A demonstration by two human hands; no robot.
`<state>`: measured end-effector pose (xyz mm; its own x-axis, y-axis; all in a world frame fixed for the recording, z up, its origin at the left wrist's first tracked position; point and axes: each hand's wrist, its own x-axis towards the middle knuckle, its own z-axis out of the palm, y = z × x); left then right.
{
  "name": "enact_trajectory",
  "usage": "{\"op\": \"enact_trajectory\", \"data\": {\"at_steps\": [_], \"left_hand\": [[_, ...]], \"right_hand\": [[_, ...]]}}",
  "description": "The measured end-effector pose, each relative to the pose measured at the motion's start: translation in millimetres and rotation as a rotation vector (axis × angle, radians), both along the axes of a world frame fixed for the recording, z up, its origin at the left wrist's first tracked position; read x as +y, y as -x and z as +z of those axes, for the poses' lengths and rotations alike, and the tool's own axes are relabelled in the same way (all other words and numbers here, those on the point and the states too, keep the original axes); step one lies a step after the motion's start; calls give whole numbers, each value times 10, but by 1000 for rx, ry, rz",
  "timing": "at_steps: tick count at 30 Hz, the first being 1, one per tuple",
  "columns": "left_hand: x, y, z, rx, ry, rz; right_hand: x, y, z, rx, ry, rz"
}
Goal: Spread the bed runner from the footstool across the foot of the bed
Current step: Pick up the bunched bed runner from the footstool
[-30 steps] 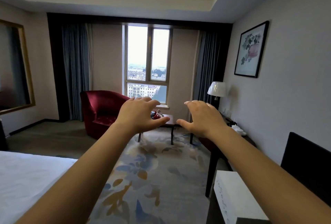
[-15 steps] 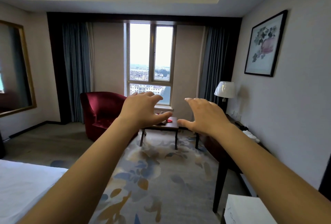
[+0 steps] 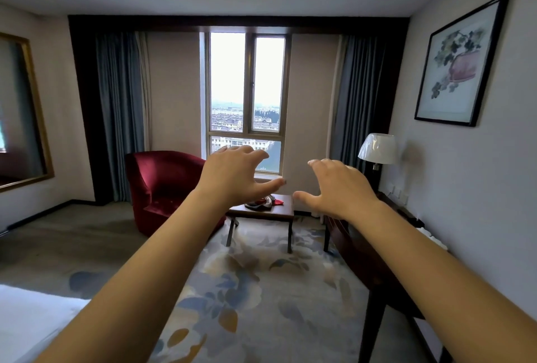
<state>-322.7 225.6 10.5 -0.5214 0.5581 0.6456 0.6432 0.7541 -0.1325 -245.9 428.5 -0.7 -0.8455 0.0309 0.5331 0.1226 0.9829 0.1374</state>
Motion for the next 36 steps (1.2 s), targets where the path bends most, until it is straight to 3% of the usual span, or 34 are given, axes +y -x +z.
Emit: {"op": "enact_trajectory", "data": {"at_steps": [21,36], "left_hand": [[712,3355,-127,-68,33,-37],[1775,5525,-287,-86,23,-3]], "right_hand": [[771,3268,-17,-4,-41,-105],[1724,5535,-109,2,-61,-12]]}}
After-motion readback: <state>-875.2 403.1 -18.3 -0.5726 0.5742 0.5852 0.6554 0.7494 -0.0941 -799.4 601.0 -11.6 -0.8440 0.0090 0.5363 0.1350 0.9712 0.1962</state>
